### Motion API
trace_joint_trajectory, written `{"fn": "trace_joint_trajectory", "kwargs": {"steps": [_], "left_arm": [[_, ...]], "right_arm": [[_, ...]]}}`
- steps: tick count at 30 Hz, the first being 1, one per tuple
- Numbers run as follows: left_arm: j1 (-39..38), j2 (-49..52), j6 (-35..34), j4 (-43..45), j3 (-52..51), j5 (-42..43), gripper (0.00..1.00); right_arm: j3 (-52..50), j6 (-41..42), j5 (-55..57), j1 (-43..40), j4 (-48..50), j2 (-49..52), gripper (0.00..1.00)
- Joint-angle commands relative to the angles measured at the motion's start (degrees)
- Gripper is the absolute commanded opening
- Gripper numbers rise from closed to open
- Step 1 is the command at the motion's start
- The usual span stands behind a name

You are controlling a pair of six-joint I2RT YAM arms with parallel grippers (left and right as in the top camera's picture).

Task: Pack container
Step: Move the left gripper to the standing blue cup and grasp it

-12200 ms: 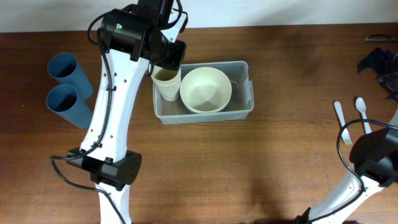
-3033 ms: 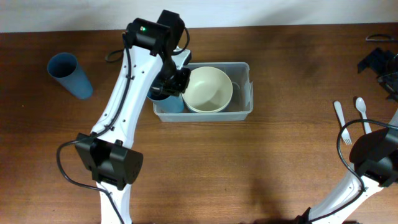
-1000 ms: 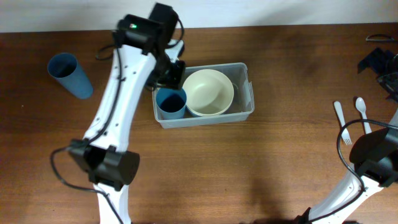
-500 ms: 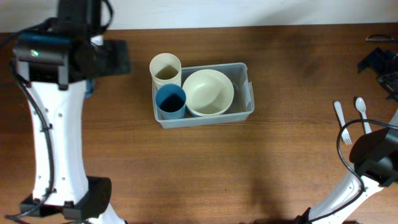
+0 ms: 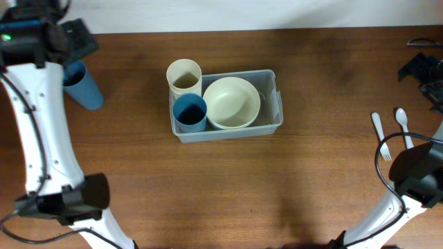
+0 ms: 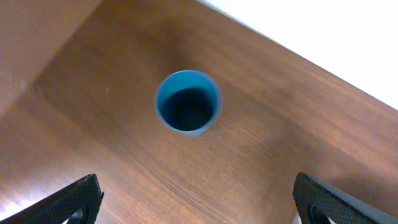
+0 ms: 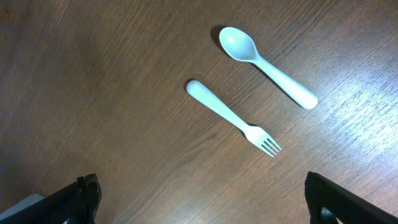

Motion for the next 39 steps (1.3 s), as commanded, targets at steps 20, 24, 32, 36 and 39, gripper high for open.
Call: {"fn": "trace_joint_trajectory", "kwargs": {"steps": [20,24,32,36,39], "left_arm": [[15.8,19.6,-1.8,-0.7,-0.1,17.5,0.99],[15.8,19.8,-1.9,0.9,-0.1,17.7,0.99],[15.8,20.5,-2.3,1.1,-0.1,17.7,0.99],[15.8,21.7,-3.5,0.0,-0.1,17.7,0.98],[15.8,22.8,-3.7,-0.2,-0.1,17.7,0.98]], "right_arm": [[-0.4,0.5,0.3,0.1,0.1,0.0,0.99],[-0.4,0.5,0.3,0.1,0.1,0.0,0.99],[-0.4,0.5,0.3,0.1,0.1,0.0,0.99],[-0.4,0.5,0.3,0.1,0.1,0.0,0.99],[-0.4,0.5,0.3,0.1,0.1,0.0,0.99]]}}
